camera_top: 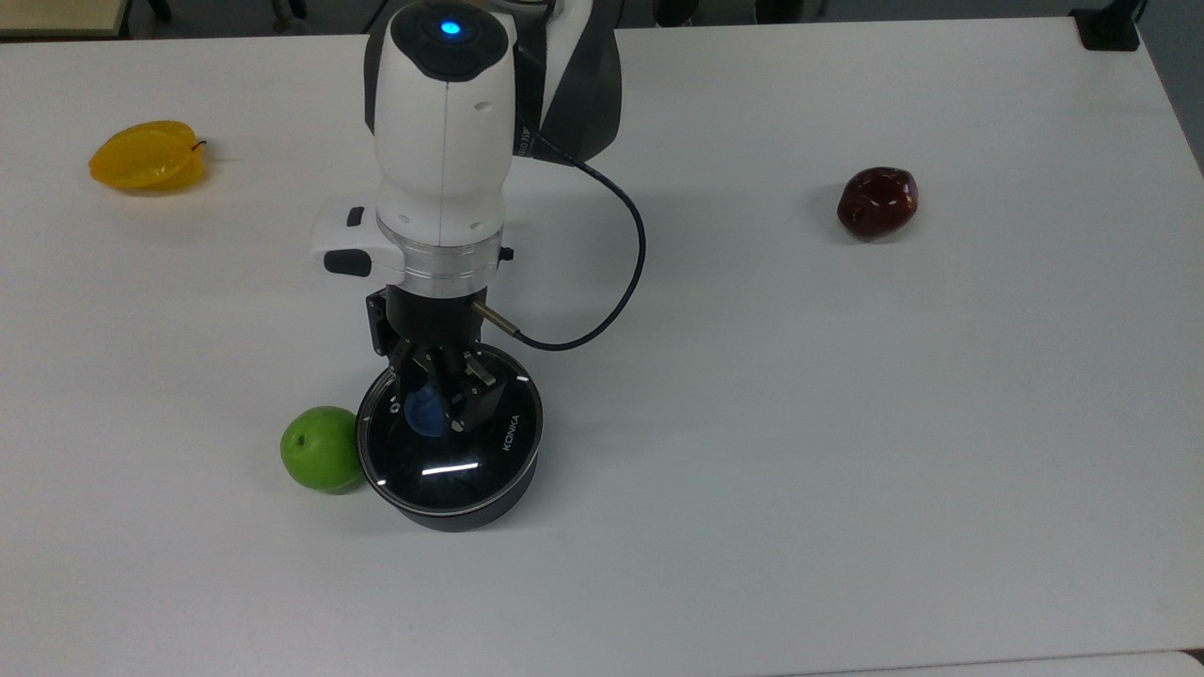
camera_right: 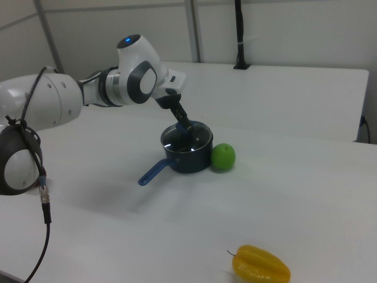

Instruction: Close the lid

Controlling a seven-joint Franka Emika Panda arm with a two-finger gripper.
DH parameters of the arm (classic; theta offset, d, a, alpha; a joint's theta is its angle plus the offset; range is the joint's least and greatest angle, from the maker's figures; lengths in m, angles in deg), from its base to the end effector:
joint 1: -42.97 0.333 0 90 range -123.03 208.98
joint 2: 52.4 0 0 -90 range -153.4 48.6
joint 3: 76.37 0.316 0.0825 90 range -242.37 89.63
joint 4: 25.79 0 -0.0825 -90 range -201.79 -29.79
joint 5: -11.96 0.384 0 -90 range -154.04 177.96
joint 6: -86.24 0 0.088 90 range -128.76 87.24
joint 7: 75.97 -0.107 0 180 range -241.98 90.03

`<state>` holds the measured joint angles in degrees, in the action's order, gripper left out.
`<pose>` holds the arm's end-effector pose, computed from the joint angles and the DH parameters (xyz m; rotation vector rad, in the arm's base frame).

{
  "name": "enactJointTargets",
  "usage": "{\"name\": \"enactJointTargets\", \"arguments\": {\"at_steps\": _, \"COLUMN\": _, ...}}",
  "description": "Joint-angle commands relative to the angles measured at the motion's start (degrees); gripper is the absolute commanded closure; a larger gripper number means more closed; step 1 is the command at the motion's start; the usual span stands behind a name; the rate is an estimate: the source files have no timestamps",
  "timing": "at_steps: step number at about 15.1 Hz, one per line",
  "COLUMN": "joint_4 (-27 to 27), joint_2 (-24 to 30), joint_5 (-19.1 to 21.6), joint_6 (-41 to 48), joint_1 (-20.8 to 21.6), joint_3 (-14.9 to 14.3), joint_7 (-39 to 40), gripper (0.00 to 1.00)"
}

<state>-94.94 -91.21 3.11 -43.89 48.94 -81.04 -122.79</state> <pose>0.7742 0.0322 0.4233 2.8808 -1.0352 0.6659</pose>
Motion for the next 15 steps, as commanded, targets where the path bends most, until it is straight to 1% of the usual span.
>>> {"name": "enactJointTargets", "arguments": {"at_steps": 1, "joint_4": 0.5, "joint_2": 0.5, "joint_5": -0.8, "joint_6": 0.2, "joint_1": 1.9, "joint_3": -1.5, "joint_7": 2.3, "gripper": 0.76}}
{"name": "enactJointTargets", "arguments": {"at_steps": 9, "joint_4": -0.4, "joint_2": 0.4, "joint_5": -2.7, "joint_6": -0.2, "joint_1": 1.9, "joint_3": -1.5, "joint_7": 2.3, "gripper": 0.77}}
{"name": "enactJointTargets", "arguments": {"at_steps": 15, "joint_4": -0.9, "joint_2": 0.3, "joint_5": -2.7, "joint_6": -0.2, "joint_1": 1.9, "joint_3": -2.4, "joint_7": 3.4, "gripper": 0.77}}
